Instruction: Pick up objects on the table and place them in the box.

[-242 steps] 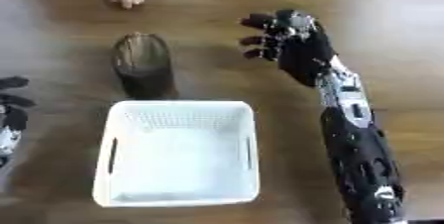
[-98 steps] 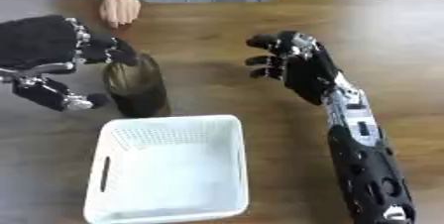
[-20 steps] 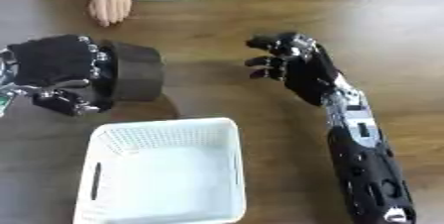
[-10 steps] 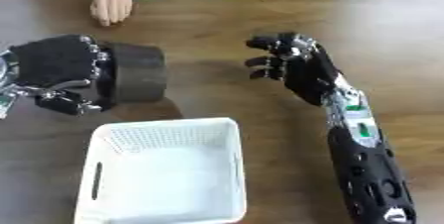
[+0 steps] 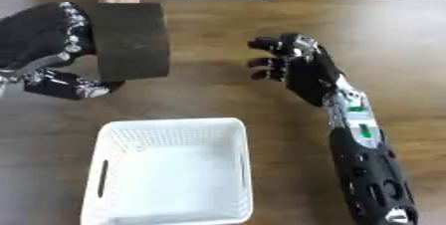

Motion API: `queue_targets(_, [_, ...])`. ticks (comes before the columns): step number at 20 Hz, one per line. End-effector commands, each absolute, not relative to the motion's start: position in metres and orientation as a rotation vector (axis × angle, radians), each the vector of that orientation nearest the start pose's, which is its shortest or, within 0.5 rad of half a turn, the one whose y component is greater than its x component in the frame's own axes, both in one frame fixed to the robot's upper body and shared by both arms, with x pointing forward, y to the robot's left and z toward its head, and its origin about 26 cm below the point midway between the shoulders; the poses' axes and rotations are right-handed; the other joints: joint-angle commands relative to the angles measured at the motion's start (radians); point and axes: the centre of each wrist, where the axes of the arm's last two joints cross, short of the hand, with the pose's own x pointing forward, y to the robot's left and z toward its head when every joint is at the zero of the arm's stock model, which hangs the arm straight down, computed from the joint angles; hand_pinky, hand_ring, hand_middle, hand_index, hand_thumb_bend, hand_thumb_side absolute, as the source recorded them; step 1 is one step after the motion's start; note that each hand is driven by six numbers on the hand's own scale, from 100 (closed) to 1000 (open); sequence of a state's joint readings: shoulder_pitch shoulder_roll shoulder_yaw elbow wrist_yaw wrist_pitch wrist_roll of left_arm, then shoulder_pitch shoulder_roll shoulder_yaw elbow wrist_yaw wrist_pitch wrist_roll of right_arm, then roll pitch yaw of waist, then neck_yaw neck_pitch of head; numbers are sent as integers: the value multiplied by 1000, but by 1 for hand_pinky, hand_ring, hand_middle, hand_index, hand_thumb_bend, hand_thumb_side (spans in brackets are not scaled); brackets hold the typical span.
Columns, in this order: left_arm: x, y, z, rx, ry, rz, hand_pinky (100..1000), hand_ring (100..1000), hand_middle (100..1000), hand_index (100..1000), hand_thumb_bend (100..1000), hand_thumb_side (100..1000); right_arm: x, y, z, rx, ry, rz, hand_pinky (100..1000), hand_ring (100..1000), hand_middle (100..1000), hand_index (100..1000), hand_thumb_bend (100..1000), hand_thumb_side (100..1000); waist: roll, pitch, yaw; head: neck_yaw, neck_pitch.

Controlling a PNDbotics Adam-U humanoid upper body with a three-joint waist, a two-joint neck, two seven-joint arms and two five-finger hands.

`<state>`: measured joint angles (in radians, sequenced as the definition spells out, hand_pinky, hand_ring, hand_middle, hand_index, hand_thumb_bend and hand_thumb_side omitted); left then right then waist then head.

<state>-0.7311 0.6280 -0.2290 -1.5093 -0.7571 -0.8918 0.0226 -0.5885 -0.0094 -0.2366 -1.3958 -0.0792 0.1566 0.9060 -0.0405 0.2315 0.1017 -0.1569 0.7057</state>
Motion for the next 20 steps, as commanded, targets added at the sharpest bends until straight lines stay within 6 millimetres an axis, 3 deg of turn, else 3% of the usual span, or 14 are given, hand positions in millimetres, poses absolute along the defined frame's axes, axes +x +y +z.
queue_targets(1, [388,273,266,-661,2332,1746,100,100,100,261,156,100,410,-234,139,732,-1746,726,780,828,960,941,100,1000,4,-24,3,2,-16])
queue_targets(5, [375,261,268,-574,2256,1787,100,100,100,262,176,100,410,-236,138,727,-1745,725,779,828,961,941,100,1000,5,-24,7,-3,-14])
queue_targets(9, [357,235,268,-443,2109,1876,100,100,100,264,129,100,409,-237,138,725,-1743,724,780,828,961,941,100,1000,13,-26,4,-3,-13])
queue_targets(15, [346,203,231,-195,1959,2104,100,100,100,259,100,180,406,-235,139,733,-1741,725,780,828,961,941,100,1000,22,-25,-11,-1,-15])
queue_targets(20, [349,196,213,-84,1953,2186,100,100,100,257,100,200,406,-236,140,730,-1737,726,780,829,961,941,100,1000,25,-23,-11,-4,-15])
